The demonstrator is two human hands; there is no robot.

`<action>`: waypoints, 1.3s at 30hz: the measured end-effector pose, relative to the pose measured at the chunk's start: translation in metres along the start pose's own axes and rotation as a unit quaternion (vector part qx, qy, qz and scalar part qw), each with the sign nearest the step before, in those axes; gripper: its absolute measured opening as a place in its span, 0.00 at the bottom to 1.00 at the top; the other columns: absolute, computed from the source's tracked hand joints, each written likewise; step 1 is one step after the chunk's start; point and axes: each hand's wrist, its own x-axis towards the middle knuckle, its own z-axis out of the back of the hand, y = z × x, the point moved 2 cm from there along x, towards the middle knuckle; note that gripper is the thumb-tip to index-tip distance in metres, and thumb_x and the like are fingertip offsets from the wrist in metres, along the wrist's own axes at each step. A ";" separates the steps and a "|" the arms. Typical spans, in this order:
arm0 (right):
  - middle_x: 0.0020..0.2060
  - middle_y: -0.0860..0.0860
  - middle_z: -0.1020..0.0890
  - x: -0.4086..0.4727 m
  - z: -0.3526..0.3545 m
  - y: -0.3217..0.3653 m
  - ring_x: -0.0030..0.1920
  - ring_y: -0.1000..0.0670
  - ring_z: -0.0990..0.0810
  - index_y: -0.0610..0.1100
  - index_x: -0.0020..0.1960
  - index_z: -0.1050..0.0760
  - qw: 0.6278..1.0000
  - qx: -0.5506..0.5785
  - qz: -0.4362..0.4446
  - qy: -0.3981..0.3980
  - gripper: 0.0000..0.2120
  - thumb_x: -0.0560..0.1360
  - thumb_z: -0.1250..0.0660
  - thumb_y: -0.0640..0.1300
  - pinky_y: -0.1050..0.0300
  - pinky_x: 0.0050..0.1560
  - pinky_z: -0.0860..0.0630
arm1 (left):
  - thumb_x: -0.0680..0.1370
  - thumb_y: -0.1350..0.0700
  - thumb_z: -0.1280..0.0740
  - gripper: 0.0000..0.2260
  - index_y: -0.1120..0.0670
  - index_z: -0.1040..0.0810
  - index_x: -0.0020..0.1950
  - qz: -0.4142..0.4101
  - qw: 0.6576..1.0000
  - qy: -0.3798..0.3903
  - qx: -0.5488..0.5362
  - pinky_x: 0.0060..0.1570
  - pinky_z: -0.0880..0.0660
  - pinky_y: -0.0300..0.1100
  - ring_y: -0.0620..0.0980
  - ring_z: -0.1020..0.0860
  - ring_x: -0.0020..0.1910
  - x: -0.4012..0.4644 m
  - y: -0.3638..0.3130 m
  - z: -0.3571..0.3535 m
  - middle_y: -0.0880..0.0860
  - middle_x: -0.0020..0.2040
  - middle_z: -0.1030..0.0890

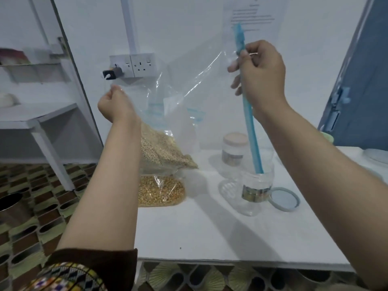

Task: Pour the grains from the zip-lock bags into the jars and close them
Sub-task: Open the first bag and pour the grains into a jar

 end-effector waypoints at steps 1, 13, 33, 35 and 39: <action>0.36 0.51 0.16 0.003 0.002 -0.002 0.28 0.49 0.24 0.46 0.46 0.29 1.000 0.005 -0.005 -0.004 0.06 0.81 0.41 0.41 0.60 0.26 0.29 | 0.79 0.59 0.34 0.20 0.54 0.34 0.29 -0.005 1.000 -0.003 0.007 0.27 0.35 0.32 0.43 0.35 0.23 0.002 -0.001 -0.003 0.46 0.24 0.33; 0.36 0.53 0.18 0.034 0.018 -0.044 0.28 0.52 0.27 0.50 0.44 0.30 0.996 0.009 -0.025 -0.080 0.09 0.82 0.42 0.43 0.61 0.31 0.30 | 0.79 0.59 0.33 0.22 0.53 0.33 0.25 -0.009 1.000 0.028 -0.002 0.28 0.38 0.35 0.45 0.32 0.26 -0.002 -0.021 -0.029 0.47 0.23 0.29; 0.36 0.55 0.23 0.021 0.037 -0.101 0.32 0.57 0.30 0.51 0.48 0.32 0.989 0.066 -0.080 -0.107 0.08 0.85 0.46 0.45 0.65 0.35 0.31 | 0.80 0.61 0.34 0.19 0.53 0.32 0.29 0.047 0.987 0.130 -0.079 0.29 0.39 0.37 0.44 0.32 0.25 -0.027 -0.017 -0.061 0.46 0.23 0.29; 0.36 0.55 0.23 0.023 0.037 -0.101 0.33 0.58 0.30 0.51 0.47 0.33 0.988 0.065 -0.086 -0.110 0.09 0.85 0.47 0.45 0.66 0.35 0.31 | 0.79 0.61 0.34 0.19 0.53 0.32 0.29 0.056 0.985 0.130 -0.096 0.28 0.42 0.37 0.44 0.33 0.25 -0.027 -0.019 -0.065 0.47 0.23 0.29; 0.37 0.54 0.24 0.028 0.040 -0.105 0.34 0.56 0.30 0.51 0.46 0.33 0.985 0.081 -0.101 -0.114 0.10 0.85 0.47 0.44 0.66 0.35 0.33 | 0.80 0.60 0.34 0.18 0.53 0.32 0.31 0.065 0.984 0.135 -0.096 0.27 0.43 0.37 0.44 0.33 0.25 -0.030 -0.018 -0.070 0.46 0.23 0.30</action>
